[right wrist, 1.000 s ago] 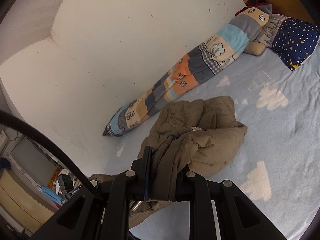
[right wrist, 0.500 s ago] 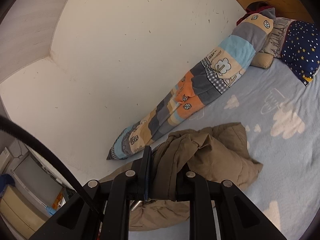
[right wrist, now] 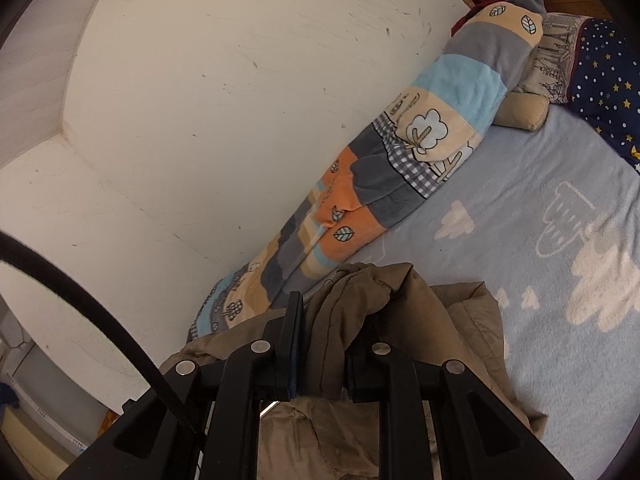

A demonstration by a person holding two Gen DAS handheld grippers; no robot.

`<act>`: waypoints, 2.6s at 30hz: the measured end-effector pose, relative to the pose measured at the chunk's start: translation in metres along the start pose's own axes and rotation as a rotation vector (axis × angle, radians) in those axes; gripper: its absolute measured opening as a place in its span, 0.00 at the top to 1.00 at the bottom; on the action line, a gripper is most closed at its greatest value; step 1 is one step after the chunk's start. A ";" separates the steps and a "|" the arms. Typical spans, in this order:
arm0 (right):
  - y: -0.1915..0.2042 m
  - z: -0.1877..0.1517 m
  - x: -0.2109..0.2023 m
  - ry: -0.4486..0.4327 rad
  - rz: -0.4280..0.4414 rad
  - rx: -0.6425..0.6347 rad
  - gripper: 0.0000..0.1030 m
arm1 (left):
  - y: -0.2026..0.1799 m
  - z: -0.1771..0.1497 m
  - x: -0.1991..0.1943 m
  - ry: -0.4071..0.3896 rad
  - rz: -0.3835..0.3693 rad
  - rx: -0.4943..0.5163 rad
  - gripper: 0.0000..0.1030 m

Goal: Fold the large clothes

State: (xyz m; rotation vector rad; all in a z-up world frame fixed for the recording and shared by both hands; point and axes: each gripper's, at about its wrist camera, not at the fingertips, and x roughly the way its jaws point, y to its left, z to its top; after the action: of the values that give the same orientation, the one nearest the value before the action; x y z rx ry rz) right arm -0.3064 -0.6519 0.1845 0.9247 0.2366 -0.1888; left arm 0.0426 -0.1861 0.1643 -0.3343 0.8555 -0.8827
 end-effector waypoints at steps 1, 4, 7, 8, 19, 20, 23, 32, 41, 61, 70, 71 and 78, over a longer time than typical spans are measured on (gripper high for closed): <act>-0.003 0.001 0.006 0.000 -0.008 -0.001 0.82 | 0.003 0.002 0.007 0.006 0.002 -0.007 0.82; -0.013 0.004 0.023 0.000 -0.030 0.017 0.82 | 0.008 0.004 0.025 0.024 0.013 -0.014 0.82; -0.028 0.002 0.037 0.001 -0.056 0.044 0.82 | 0.014 0.003 0.040 0.041 0.022 -0.032 0.81; -0.033 0.001 0.041 0.003 -0.064 0.055 0.82 | 0.017 0.002 0.046 0.046 0.024 -0.040 0.81; -0.068 -0.008 0.054 0.015 -0.124 0.114 0.82 | 0.016 0.004 0.077 0.051 0.036 -0.051 0.79; -0.072 -0.008 0.055 0.015 -0.124 0.123 0.82 | 0.018 0.005 0.079 0.051 0.030 -0.062 0.79; -0.077 -0.006 0.061 0.024 -0.131 0.127 0.82 | 0.025 0.006 0.083 0.062 0.024 -0.086 0.79; -0.098 -0.007 0.088 0.081 -0.141 0.196 0.80 | 0.055 0.008 0.090 0.112 -0.067 -0.266 0.74; -0.097 0.001 0.065 0.000 -0.082 0.252 0.23 | 0.068 0.021 0.055 -0.024 -0.072 -0.357 0.32; 0.105 -0.090 0.138 0.269 -0.171 -0.465 0.79 | -0.194 -0.097 0.098 0.118 0.050 0.667 0.27; 0.049 -0.112 0.181 0.387 -0.294 -0.450 0.80 | -0.146 -0.089 0.185 0.260 0.165 0.502 0.26; 0.042 -0.113 0.186 0.397 -0.299 -0.438 0.82 | -0.143 -0.089 0.191 0.268 0.166 0.490 0.26; 0.015 -0.119 0.206 0.433 -0.320 -0.404 0.84 | -0.124 -0.094 0.216 0.272 0.180 0.467 0.23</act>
State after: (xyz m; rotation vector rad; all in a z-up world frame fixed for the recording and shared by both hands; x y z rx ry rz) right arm -0.1200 -0.5595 0.0687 0.5113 0.7968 -0.2238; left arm -0.0232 -0.4247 0.0660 0.2714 0.8825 -0.9405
